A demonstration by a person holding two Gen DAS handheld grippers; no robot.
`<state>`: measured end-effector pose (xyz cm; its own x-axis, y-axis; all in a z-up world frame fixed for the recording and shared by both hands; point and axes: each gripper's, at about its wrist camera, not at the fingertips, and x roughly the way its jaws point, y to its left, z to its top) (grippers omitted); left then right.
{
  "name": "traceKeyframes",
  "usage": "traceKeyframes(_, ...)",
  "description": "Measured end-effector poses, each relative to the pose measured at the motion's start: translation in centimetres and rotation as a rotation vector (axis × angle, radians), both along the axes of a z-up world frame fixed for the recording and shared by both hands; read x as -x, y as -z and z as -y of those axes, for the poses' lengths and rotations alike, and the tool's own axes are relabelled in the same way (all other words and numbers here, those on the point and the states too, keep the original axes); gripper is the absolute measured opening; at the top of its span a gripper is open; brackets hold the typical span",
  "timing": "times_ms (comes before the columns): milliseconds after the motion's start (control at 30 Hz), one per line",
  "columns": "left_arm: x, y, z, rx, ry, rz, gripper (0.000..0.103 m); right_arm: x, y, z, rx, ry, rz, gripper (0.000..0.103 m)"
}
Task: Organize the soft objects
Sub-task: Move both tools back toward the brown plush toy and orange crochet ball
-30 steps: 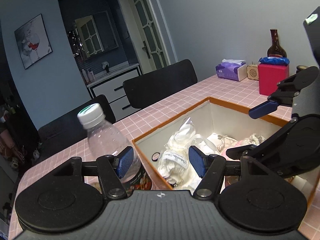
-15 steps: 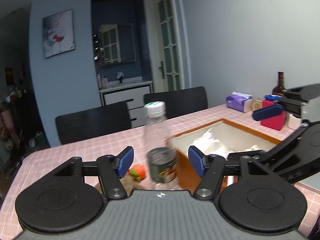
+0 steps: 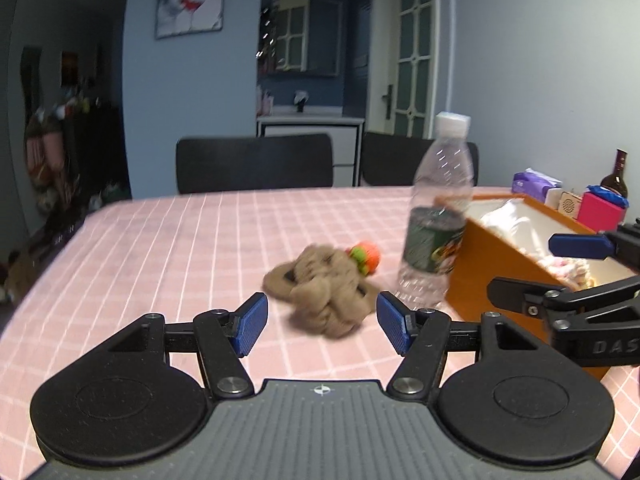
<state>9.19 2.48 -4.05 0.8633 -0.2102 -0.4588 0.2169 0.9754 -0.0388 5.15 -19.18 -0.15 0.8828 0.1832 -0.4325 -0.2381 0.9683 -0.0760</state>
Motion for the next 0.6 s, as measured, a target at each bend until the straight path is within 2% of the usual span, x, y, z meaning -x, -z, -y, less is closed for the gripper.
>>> traceKeyframes(67,-0.1,0.8,-0.8,0.004,-0.009,-0.022,0.074,-0.4,1.3,-1.2,0.007,0.009,-0.003,0.074)
traceKeyframes(233,-0.8,2.5,-2.0,0.012,-0.011,-0.065,0.071,-2.0,3.9,-2.7,-0.003,0.022,-0.053,0.066)
traceKeyframes(433,-2.9,3.4,-1.8,0.043,0.014,-0.112,0.071,-4.3,5.7,-3.7,0.006,0.025,-0.093,0.065)
traceKeyframes(567,-5.1,3.3,-0.7,0.044,0.032,-0.126,0.072,-5.4,6.8,-3.9,0.016,0.025,-0.109,0.048)
traceKeyframes(600,-5.8,3.4,-0.4,0.037,0.038,-0.130,0.074,-5.9,7.1,-3.9,0.014,0.030,-0.121,0.046)
